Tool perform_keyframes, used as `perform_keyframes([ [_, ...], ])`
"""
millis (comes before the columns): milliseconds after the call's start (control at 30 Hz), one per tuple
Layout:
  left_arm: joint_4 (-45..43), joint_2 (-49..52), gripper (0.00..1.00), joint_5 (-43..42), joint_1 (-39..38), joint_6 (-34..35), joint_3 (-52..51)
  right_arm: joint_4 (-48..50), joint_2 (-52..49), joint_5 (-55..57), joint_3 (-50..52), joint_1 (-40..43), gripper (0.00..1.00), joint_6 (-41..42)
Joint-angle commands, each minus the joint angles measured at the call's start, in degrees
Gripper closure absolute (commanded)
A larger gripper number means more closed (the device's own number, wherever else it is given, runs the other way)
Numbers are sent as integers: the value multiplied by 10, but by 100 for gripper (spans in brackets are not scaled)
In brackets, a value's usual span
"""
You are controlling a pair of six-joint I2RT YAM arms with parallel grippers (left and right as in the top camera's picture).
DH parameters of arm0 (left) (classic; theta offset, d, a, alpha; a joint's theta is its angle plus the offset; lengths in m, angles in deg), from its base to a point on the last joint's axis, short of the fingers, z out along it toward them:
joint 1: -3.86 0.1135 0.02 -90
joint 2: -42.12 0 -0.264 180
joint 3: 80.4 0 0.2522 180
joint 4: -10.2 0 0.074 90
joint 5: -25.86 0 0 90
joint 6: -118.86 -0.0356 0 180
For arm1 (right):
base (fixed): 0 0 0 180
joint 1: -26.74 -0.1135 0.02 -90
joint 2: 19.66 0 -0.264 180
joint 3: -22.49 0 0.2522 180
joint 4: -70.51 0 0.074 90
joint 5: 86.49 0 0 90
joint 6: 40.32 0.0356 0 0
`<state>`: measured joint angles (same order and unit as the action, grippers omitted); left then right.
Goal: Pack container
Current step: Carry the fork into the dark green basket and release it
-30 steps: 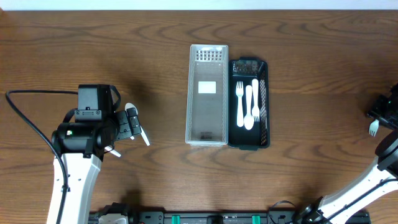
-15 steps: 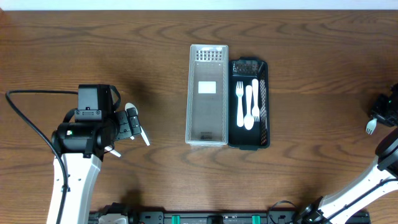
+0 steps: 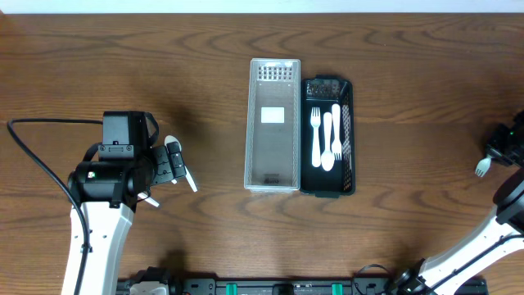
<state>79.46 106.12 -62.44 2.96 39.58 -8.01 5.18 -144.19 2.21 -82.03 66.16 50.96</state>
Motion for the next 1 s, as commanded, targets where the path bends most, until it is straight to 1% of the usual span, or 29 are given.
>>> perform_keyframes([
  [0,2,0,2,2,2,5,7,-7,59,-7,-14,-49,96,19],
  [133,2,0,2,2,2,5,7,-12,157,-7,-15,-128,96,19],
  [267,4,0,2,2,2,5,7,-48,250,-7,-15,-227,95,53],
  [333,7,0,2,2,2,5,7,-70,283,-7,-15,-283,96,80],
  [433,13,0,2,2,2,5,7,-99,307,-7,-15,-364,95,114],
  [533,15,0,2,2,2,5,7,-118,306,-6,-13,-444,94,142],
  [700,15,0,2,2,2,5,7,-119,270,-6,-12,-538,94,166],
  [867,15,0,2,2,2,5,7,-122,207,-6,-12,-590,94,175],
  [967,15,0,2,2,2,5,7,-125,168,-7,-11,-602,95,186],
])
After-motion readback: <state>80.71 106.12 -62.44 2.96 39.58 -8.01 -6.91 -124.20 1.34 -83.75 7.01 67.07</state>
